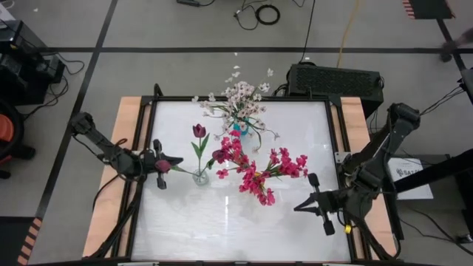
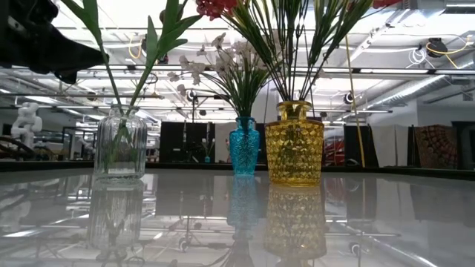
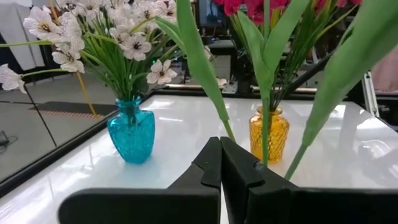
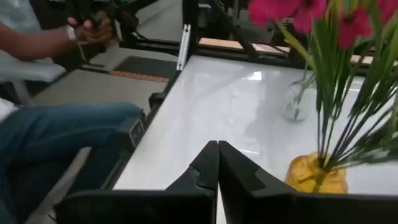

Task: Sort flowers into vase by color
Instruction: Return to Home Position

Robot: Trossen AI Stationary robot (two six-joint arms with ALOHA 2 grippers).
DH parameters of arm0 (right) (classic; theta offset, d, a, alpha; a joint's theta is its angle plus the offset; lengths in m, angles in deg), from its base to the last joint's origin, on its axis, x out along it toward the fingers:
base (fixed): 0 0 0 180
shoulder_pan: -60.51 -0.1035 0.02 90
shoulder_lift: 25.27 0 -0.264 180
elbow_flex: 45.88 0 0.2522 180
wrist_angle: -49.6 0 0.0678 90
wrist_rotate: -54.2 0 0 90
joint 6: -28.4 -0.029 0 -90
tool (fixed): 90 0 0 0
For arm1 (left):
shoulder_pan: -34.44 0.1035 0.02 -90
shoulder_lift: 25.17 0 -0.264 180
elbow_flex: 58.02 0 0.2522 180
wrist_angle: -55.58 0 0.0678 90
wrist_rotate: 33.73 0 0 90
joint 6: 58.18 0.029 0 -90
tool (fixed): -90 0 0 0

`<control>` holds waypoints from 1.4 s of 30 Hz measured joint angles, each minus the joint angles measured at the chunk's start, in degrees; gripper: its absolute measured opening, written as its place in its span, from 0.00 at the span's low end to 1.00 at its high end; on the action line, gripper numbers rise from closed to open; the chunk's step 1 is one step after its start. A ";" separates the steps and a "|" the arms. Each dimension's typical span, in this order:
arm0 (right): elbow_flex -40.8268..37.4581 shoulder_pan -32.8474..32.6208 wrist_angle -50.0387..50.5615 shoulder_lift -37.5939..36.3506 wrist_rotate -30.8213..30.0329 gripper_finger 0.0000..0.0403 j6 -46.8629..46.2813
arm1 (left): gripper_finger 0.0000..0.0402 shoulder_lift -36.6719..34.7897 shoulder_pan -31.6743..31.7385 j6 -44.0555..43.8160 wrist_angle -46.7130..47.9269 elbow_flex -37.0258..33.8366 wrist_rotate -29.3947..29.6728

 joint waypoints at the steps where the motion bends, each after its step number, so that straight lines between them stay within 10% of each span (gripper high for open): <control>1: -2.18 0.13 -1.94 -1.00 0.45 0.00 -0.07 | 0.00 0.00 0.65 0.17 0.06 0.00 -0.60; 20: -38.91 4.45 -44.85 -12.27 7.77 0.00 2.85 | 0.00 -0.07 15.01 1.13 -1.21 -1.29 -19.38; 36: -39.71 13.96 -42.53 -16.11 13.01 0.00 8.47 | 0.00 -0.66 25.77 3.80 -4.55 -1.36 -34.34; 42: -39.71 24.17 -40.59 -19.53 26.12 0.00 11.20 | 0.00 -0.66 28.33 4.04 -4.27 -1.36 -36.02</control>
